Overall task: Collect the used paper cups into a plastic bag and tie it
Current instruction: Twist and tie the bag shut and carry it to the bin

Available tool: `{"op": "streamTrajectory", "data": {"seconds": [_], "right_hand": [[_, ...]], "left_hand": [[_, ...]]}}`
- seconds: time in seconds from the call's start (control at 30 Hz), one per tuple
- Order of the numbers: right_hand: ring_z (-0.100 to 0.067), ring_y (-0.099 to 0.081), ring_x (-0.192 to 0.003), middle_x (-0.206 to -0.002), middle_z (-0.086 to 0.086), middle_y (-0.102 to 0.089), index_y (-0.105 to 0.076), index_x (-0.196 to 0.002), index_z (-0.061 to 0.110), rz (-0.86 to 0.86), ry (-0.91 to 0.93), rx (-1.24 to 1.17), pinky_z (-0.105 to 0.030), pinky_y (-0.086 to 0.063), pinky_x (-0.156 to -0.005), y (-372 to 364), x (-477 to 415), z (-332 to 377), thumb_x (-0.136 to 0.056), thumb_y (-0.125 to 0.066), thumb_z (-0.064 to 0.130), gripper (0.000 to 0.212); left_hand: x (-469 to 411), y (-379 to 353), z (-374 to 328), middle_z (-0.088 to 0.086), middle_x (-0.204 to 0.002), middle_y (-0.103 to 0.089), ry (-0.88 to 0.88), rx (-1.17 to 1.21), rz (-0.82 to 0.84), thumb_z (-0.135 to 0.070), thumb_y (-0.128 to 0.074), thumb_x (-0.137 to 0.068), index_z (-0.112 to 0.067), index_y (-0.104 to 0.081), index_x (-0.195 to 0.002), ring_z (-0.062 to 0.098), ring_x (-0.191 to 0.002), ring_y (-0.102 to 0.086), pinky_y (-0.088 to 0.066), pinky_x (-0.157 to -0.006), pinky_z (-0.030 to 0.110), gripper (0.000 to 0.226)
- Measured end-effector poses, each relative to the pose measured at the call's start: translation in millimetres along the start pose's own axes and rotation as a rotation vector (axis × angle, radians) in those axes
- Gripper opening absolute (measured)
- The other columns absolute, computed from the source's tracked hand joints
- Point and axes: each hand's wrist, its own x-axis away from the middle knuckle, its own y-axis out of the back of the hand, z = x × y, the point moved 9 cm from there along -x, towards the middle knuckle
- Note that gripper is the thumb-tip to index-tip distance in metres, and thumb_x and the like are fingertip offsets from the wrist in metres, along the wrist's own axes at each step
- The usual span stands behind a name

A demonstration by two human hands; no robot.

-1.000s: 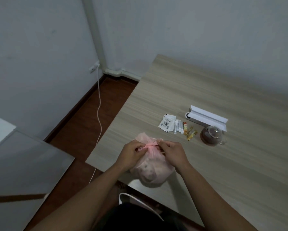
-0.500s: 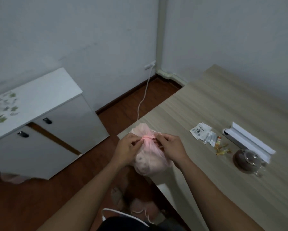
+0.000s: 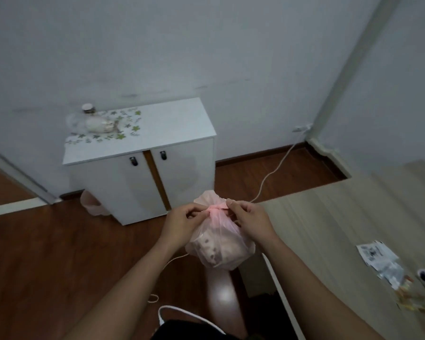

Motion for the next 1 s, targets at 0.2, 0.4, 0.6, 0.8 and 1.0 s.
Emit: {"op": "streamTrajectory", "data": {"seconds": [0.2,0.4,0.6,0.8,1.0], "right_hand": [[-0.012,-0.077,-0.08,-0.087,-0.004,-0.084,-0.087,-0.092,0.015,0.136,0.052,0.029,-0.033,-0.062,-0.079,-129.3,-25.2,36.1,-0.106,-0.07,0.038,0.031],[-0.015,-0.077,-0.08,-0.087,-0.006,-0.084,-0.087,-0.093,0.01,0.23,0.07,0.038,-0.032,-0.062,-0.077,-245.8,-41.7,67.0,-0.106,-0.07,0.039,0.035],[-0.008,-0.074,-0.074,-0.085,-0.002,-0.084,-0.086,-0.093,0.013,0.385,0.103,0.119,-0.029,-0.06,-0.073,-358.0,-59.2,95.8,-0.107,-0.068,0.036,0.033],[-0.011,-0.077,-0.093,-0.101,0.009,-0.082,-0.081,-0.101,0.025,0.63,0.26,0.316,-0.034,-0.063,-0.087,-459.5,-93.0,120.6,-0.11,-0.06,0.042,0.029],[0.003,-0.072,-0.104,-0.115,0.023,-0.079,-0.078,-0.119,0.039,0.94,0.413,0.494,-0.016,-0.057,-0.09,-557.8,-141.9,148.9,-0.089,-0.082,0.061,0.037]], "left_hand": [[9.3,127.0,48.4,-0.011,-0.088,-0.084,0.06,0.033,-0.138,-0.021,-0.086,-0.095,-0.023,-0.089,-0.101,-0.004,-0.071,-0.067,-0.054,-0.073,0.014,0.007],[16.3,235.7,96.7,-0.001,-0.093,-0.086,0.093,0.101,-0.251,-0.022,-0.087,-0.094,-0.025,-0.089,-0.1,0.008,-0.079,-0.071,-0.057,-0.08,0.026,0.008],[29.6,332.6,138.3,-0.004,-0.09,-0.086,0.112,0.141,-0.404,-0.013,-0.086,-0.094,-0.022,-0.089,-0.098,0.001,-0.078,-0.071,-0.056,-0.075,0.018,0.01],[25.9,406.8,173.2,-0.008,-0.092,-0.086,0.187,0.166,-0.553,-0.009,-0.084,-0.094,-0.018,-0.089,-0.099,-0.001,-0.082,-0.077,-0.058,-0.077,0.016,0.012],[3.7,478.8,201.7,-0.007,-0.095,-0.087,0.264,0.155,-0.686,-0.011,-0.084,-0.095,-0.018,-0.089,-0.103,0.01,-0.091,-0.081,-0.062,-0.084,0.027,0.012]]}}
